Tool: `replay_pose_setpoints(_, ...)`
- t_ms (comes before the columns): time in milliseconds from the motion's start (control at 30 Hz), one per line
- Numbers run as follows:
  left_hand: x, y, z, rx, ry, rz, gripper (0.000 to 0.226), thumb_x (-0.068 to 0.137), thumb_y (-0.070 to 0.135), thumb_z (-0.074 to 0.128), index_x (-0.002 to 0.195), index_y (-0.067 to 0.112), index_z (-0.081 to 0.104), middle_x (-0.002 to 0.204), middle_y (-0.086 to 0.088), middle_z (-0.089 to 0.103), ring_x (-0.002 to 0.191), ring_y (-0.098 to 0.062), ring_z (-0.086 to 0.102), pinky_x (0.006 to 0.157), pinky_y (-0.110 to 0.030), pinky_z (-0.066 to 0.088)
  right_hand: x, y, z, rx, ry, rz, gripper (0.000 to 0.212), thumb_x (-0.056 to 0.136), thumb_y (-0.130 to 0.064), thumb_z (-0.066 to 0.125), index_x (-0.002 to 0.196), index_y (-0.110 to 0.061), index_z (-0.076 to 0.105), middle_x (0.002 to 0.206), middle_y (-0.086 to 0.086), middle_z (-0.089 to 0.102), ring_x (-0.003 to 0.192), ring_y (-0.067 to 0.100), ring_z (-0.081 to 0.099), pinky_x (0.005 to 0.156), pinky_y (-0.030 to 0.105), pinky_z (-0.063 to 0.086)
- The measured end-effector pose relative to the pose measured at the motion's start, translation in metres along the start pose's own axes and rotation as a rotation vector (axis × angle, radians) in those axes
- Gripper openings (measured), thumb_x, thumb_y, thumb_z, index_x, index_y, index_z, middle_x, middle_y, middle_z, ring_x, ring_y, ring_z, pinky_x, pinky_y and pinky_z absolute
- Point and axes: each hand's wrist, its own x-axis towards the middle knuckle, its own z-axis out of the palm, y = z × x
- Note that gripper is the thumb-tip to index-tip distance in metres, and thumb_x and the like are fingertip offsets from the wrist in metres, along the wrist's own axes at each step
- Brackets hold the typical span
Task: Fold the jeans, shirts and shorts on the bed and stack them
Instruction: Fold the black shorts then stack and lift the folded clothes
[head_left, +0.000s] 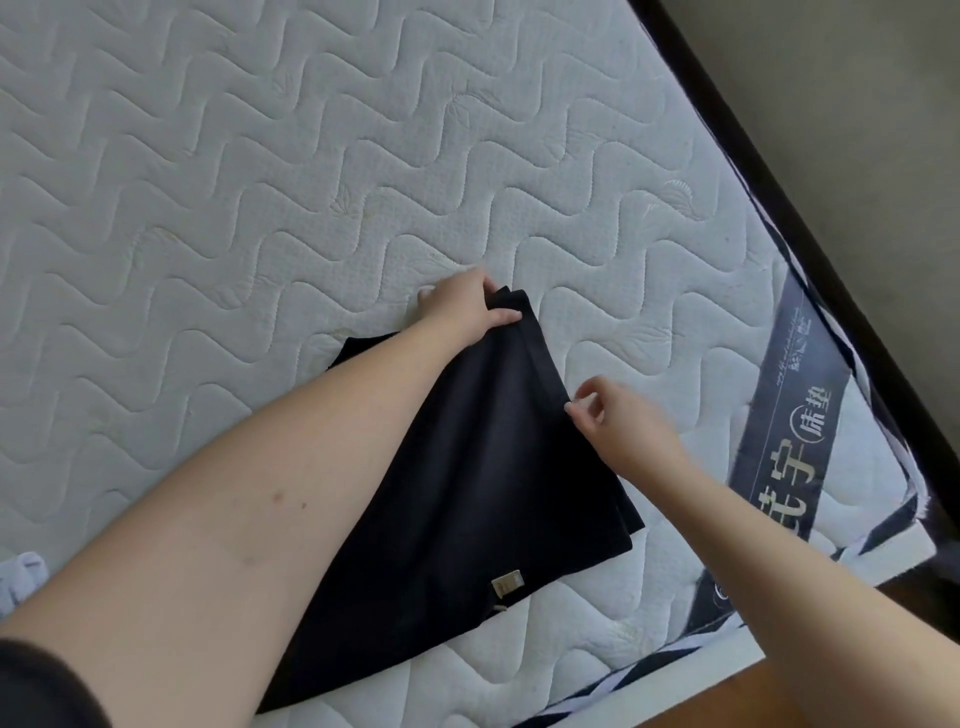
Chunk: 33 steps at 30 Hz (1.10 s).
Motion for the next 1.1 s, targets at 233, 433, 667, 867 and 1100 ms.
replay_pose_setpoints(233, -0.006, -0.007, 0.002, -0.197, -0.028, 0.096, 0.031, 0.095, 0.036, 0.059, 0.121, 0.020, 0.059, 0.119, -0.001, 0.063, 0.111, -0.023, 0.057, 0.098, -0.036, 0.043, -0.068, 0.021, 0.013, 0.126, 0.182, 0.117, 0.032, 0.092, -0.052, 0.056, 0.109, -0.025, 0.052, 0.096, -0.007, 0.056, 0.081, 0.013, 0.056, 0.066, 0.032, 0.042)
replay_pose_setpoints(433, -0.011, -0.008, 0.003, -0.162, -0.004, 0.073, 0.037, 0.091, 0.050, 0.060, 0.117, 0.024, 0.057, 0.116, 0.003, 0.062, 0.106, -0.022, 0.058, 0.094, -0.036, 0.045, -0.119, 0.034, 0.044, -0.027, -0.010, 0.268, 0.046, 0.087, -0.064, 0.055, 0.106, -0.023, 0.049, 0.103, -0.004, 0.051, 0.097, 0.020, 0.056, 0.076, 0.035, 0.046)
replay_pose_setpoints(667, -0.019, -0.014, -0.006, -0.083, 0.040, 0.010, 0.022, 0.096, 0.038, 0.056, 0.106, 0.019, 0.060, 0.108, -0.003, 0.066, 0.105, -0.027, 0.058, 0.103, -0.045, 0.040, -0.122, 0.032, 0.042, 0.291, 0.029, 0.379, 0.023, 0.091, -0.041, 0.065, 0.092, -0.022, 0.051, 0.087, 0.000, 0.065, 0.080, 0.019, 0.059, 0.064, 0.033, 0.042)
replay_pose_setpoints(867, -0.028, -0.015, 0.000, -0.191, 0.100, 0.049, 0.017, 0.099, 0.032, 0.049, 0.105, 0.017, 0.055, 0.103, -0.005, 0.065, 0.103, -0.029, 0.057, 0.099, -0.046, 0.041, -0.121, 0.051, 0.029, 0.354, 0.124, 0.437, 0.030, 0.085, -0.041, 0.072, 0.081, -0.021, 0.051, 0.073, -0.002, 0.065, 0.068, 0.017, 0.067, 0.064, 0.033, 0.051)
replay_pose_setpoints(1100, -0.027, -0.030, -0.010, -0.038, 0.048, 0.042, 0.043, 0.083, 0.060, 0.064, 0.112, 0.029, 0.053, 0.102, 0.011, 0.059, 0.106, -0.019, 0.057, 0.100, -0.042, 0.037, -0.108, 0.052, 0.042, 0.388, 0.196, 0.339, 0.050, 0.080, -0.048, 0.075, 0.117, -0.026, 0.050, 0.103, -0.008, 0.055, 0.091, 0.014, 0.058, 0.077, 0.035, 0.047)
